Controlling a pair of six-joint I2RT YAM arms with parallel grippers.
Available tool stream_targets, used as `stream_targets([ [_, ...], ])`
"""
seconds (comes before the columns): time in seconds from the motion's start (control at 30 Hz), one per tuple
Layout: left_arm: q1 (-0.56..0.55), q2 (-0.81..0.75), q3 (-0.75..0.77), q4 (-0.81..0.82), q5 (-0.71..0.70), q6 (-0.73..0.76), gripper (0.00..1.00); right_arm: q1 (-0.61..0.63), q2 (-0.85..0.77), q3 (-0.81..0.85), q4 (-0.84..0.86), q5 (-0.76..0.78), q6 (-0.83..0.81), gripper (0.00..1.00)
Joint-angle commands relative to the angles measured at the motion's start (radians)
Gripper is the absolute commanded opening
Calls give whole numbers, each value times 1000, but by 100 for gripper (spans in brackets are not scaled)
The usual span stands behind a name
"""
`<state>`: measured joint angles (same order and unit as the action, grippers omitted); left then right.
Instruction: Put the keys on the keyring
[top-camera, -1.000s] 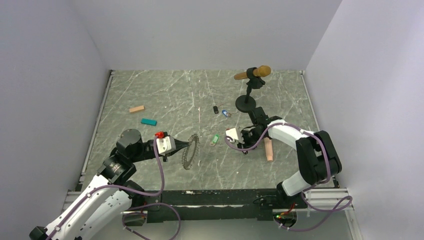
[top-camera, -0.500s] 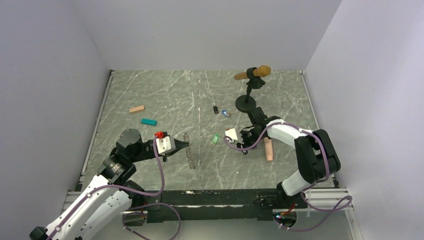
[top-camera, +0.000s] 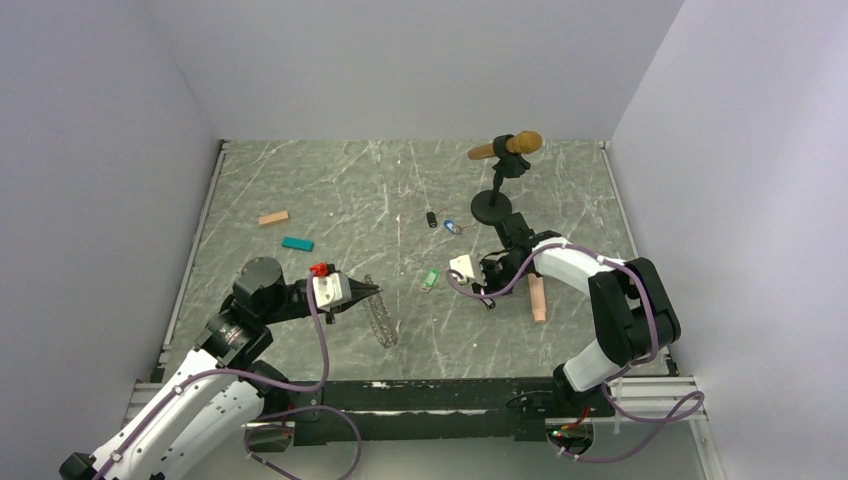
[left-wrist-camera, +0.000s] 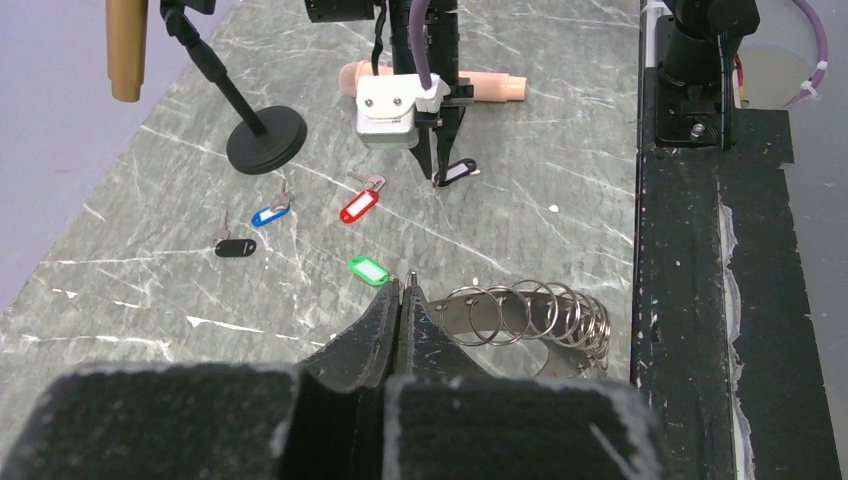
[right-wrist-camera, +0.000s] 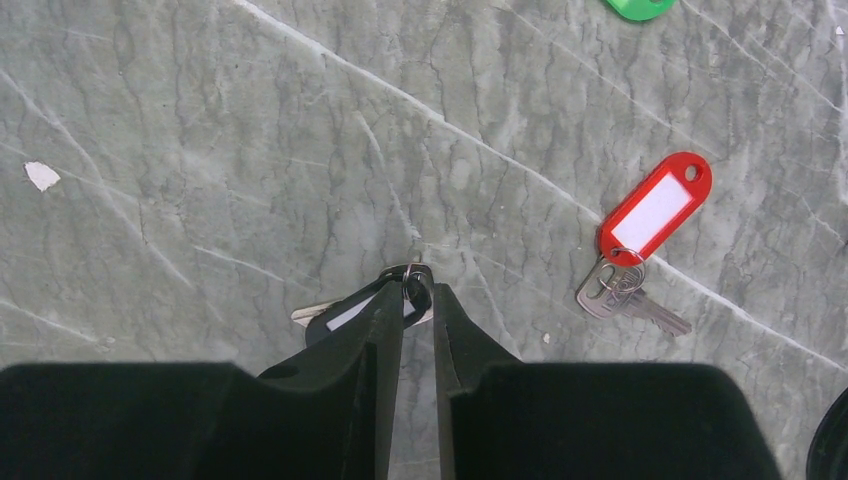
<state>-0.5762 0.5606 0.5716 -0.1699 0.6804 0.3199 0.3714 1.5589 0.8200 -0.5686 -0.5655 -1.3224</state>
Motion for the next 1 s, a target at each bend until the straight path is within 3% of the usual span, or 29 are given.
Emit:
stream_targets([
  [0.0, 6, 1, 44, 47, 31, 10, 0, 5, 7, 40, 13, -15, 7, 21],
  [0.5, 8, 3, 43, 46, 32, 10, 0, 11, 22, 48, 0, -22, 14, 20],
  [0.87, 9, 1, 42, 46, 33, 10, 0, 14, 31, 65, -18, -29, 23, 0],
  [0.97, 8, -1, 39, 49, 32, 12, 0, 14, 33, 83, -35, -42, 40, 0],
])
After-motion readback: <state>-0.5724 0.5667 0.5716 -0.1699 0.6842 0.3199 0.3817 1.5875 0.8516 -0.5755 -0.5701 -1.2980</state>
